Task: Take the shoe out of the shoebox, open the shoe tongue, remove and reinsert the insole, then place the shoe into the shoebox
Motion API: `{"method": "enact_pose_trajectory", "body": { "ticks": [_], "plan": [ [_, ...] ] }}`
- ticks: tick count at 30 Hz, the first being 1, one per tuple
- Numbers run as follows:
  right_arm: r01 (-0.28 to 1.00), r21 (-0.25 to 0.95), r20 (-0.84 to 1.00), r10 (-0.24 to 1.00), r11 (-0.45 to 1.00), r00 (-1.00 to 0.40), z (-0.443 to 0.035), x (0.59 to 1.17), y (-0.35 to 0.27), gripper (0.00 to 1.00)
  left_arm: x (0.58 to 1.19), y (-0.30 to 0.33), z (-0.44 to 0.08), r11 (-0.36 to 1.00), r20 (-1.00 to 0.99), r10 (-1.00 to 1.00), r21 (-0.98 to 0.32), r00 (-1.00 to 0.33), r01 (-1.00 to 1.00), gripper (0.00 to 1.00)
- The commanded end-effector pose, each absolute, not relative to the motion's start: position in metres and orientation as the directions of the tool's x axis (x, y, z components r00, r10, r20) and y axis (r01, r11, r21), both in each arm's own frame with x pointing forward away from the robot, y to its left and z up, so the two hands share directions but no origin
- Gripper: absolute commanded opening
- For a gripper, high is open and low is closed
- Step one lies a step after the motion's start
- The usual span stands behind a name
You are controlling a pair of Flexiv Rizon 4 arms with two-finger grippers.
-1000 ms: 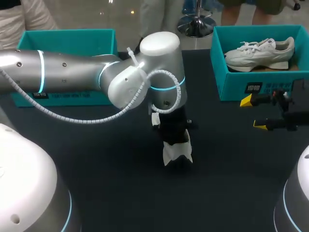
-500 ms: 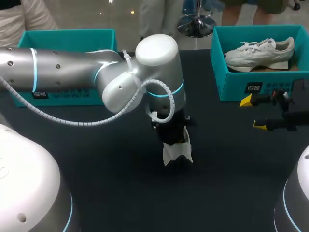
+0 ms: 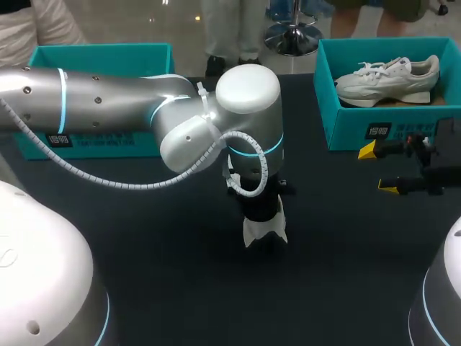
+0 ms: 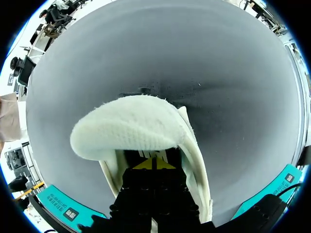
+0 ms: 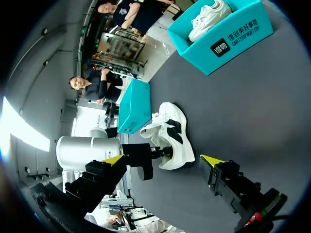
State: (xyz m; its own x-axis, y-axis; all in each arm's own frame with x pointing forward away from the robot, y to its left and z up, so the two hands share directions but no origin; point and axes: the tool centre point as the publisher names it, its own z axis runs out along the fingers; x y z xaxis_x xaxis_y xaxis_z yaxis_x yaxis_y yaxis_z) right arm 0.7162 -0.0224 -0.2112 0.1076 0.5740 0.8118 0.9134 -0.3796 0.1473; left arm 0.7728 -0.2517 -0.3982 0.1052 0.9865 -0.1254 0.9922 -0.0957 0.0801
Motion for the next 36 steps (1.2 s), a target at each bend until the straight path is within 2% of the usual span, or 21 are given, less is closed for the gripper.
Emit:
{"method": "enact_pose_trajectory", "body": {
  "ticks": [1,14,21,32,35,36],
  "plan": [
    [0.913,0.147,0.81,0.576,-0.381,0.11,-0.211,0.715,-0.022,1.0,0.771,-0.247,-0.379,-0.082,-0.123,0.988,0.124,0.098,0.989,0.0],
    [0.913,0.147,0.81,0.576,-0.381,0.11,-0.211,0.715,-0.022,1.0,0.8,-0.243,-0.351,0.065,-0.141,0.99,0.335,-0.018,0.94,0.0],
    [0.913,0.147,0.81,0.576,-0.381,0.11,-0.211,0.715,-0.022,1.0,0.812,-0.236,-0.343,0.13,-0.141,0.987,0.394,-0.08,0.91,0.0],
    [0.913,0.147,0.81,0.576,-0.381,0.11,-0.211,0.715,-0.022,1.0,0.814,-0.233,-0.343,0.173,-0.118,0.984,0.402,-0.136,0.899,0.0],
    [0.913,0.147,0.81,0.576,-0.381,0.11,-0.211,0.715,-0.022,1.0,0.814,-0.232,-0.344,0.182,-0.112,0.982,0.396,-0.149,0.9,0.64],
    [0.913,0.147,0.81,0.576,-0.381,0.11,-0.211,0.715,-0.022,1.0,0.814,-0.232,-0.344,0.182,-0.111,0.982,0.395,-0.15,0.9,0.89]
  ]
}}
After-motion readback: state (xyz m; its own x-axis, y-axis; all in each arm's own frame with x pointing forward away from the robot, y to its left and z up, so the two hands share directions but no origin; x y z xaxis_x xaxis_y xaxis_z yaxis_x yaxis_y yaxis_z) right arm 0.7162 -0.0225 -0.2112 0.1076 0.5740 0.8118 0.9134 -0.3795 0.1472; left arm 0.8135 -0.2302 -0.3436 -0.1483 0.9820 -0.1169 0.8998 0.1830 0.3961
